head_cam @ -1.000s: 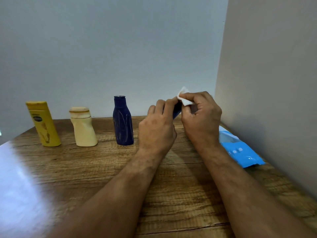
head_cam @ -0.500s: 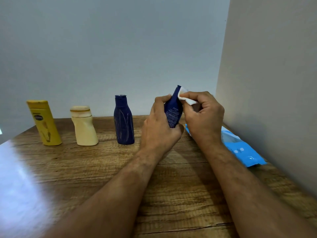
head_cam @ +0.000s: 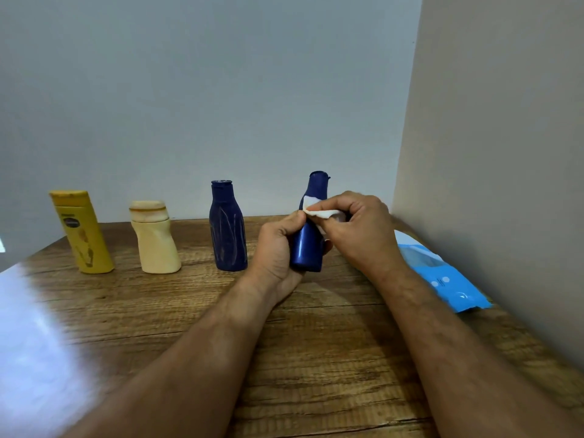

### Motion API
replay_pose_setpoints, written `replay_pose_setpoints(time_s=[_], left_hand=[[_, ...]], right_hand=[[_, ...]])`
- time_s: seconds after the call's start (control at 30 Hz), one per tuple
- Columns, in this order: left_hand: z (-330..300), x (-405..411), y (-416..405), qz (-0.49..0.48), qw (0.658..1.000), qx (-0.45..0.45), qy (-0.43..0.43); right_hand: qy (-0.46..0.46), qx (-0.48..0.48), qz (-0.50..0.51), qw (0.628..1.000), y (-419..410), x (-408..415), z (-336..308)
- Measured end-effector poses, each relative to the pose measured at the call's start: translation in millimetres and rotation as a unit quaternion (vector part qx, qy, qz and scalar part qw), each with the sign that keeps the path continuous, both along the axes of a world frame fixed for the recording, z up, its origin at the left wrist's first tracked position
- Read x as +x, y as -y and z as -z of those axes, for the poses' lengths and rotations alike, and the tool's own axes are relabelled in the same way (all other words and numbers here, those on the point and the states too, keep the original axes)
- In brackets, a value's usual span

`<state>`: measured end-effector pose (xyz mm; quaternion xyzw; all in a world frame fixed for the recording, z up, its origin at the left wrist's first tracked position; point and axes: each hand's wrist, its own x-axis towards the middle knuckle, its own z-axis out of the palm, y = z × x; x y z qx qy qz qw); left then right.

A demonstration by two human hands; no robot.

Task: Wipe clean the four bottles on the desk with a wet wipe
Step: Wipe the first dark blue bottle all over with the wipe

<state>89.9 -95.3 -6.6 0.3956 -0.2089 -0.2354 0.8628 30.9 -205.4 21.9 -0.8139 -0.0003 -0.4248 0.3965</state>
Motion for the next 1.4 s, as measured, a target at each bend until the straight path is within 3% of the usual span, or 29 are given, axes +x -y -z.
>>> replay_pose_setpoints(time_s=[0.27, 0.4, 0.57, 0.77, 0.87, 0.97, 1.1, 1.4], left_hand=[[-1, 7, 13, -0.038, 0.998, 0.033, -0.026], [2, 14, 19, -0.078, 0.996, 0.021, -0.043], [2, 27, 24, -0.105, 0.991, 0.028, -0.072], [1, 23, 25, -0.047, 0.995, 0.035, -0.083], [0, 22, 28, -0.058, 0.994, 0.032, -0.088], [0, 26, 26, -0.077, 0.992, 0.025, -0.097], [0, 31, 25, -0.083, 0.99, 0.016, -0.11], [-4, 12, 16, 0.04, 0.994, 0.061, -0.077]], right_hand=[[0.021, -0.033, 0.088, 0.995, 1, 8, 2], [-0.084, -0.123, 0.024, 0.989, 2, 3, 6], [-0.14, -0.128, -0.035, 0.981, 7, 0, 7], [-0.043, -0.082, 0.104, 0.99, 15, 14, 8], [-0.013, -0.05, 0.092, 0.994, 17, 11, 5], [-0.059, -0.086, 0.032, 0.994, 15, 4, 4], [-0.084, -0.054, -0.029, 0.995, 13, 2, 5], [0.066, 0.056, 0.122, 0.989, 20, 14, 2]])
